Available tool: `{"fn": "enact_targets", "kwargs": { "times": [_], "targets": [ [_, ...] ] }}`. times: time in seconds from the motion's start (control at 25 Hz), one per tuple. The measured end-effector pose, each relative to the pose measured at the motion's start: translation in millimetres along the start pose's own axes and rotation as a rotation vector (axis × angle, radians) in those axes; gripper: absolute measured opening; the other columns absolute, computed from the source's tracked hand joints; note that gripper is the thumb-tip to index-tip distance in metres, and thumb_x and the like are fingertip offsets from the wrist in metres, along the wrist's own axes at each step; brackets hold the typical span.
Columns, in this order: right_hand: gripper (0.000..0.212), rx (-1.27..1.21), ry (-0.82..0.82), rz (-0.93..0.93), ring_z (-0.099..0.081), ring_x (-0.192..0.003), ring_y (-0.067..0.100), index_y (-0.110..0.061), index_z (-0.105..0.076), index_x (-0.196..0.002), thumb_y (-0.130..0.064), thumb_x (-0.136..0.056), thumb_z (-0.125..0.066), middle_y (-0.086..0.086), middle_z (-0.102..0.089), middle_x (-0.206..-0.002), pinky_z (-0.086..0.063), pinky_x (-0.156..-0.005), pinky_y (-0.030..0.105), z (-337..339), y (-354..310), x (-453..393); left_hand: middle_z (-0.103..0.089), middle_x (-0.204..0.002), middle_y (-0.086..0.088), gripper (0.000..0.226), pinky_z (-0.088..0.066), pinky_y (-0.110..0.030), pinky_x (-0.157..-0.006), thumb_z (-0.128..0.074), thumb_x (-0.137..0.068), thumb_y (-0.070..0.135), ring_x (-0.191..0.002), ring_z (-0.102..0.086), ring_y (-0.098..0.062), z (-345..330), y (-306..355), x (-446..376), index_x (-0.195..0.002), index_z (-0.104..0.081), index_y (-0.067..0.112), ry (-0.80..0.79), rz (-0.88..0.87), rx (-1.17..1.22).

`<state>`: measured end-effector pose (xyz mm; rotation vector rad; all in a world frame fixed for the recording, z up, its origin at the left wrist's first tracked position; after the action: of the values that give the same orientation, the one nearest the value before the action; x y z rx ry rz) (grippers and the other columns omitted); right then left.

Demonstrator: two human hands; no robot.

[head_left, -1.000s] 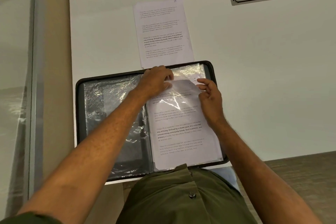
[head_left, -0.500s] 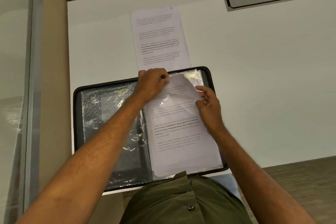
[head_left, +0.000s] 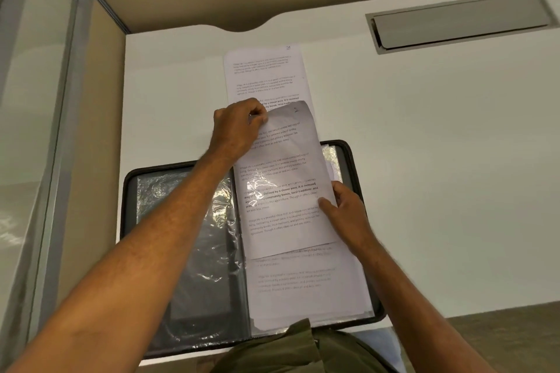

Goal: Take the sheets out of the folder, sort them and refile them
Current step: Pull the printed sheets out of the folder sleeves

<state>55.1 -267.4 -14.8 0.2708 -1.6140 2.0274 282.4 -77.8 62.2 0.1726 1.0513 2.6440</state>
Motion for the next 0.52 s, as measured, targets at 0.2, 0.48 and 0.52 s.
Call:
{"fn": "enact_targets", "kwargs": {
  "times": [0.2,0.48,0.52],
  "targets": [
    [0.024,-0.035,0.026,-0.019,-0.074,-0.093,0.009,-0.021,-0.069,-0.121,-0.012,-0.1,-0.061,-0.009,-0.075,-0.109,-0.064,-0.08,0.029,2,3,-1,-0.069,-0.098,0.02,0.006,-0.041,-0.054,-0.108,-0.075,-0.091,0.033,-0.093,-0.061,-0.003,7,-11,-15,-0.094,-0.071,0.035,0.001,0.077,0.107],
    [0.035,-0.048,0.082,-0.013,-0.071,-0.098,0.002,-0.022,-0.071,-0.122,-0.002,-0.097,-0.057,-0.012,-0.075,-0.113,-0.057,-0.08,0.016,3,6,2,-0.057,-0.12,-0.002,0.078,-0.05,-0.032,-0.092,-0.081,-0.088,0.031,-0.117,-0.059,-0.023,-9,-87,22,-0.152,-0.037,0.02,-0.175,0.557,0.381],
    [0.035,-0.047,0.083,-0.015,-0.071,-0.099,0.003,-0.022,-0.071,-0.122,-0.002,-0.097,-0.057,-0.012,-0.074,-0.114,-0.056,-0.081,0.017,3,6,2,-0.057,-0.12,-0.004,0.08,-0.05,-0.03,-0.088,-0.082,-0.088,0.027,-0.115,-0.059,-0.023,-9,-92,27,-0.153,-0.035,0.018,-0.176,0.585,0.405]
  ]
}}
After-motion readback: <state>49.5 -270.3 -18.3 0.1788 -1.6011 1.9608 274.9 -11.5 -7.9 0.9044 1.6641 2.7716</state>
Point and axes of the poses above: each hand's wrist, its own x-axis away from the middle knuckle, its own z-axis out of the back of the hand, y = z × x, the point moved 8 cm from there along -x, towards the middle knuckle
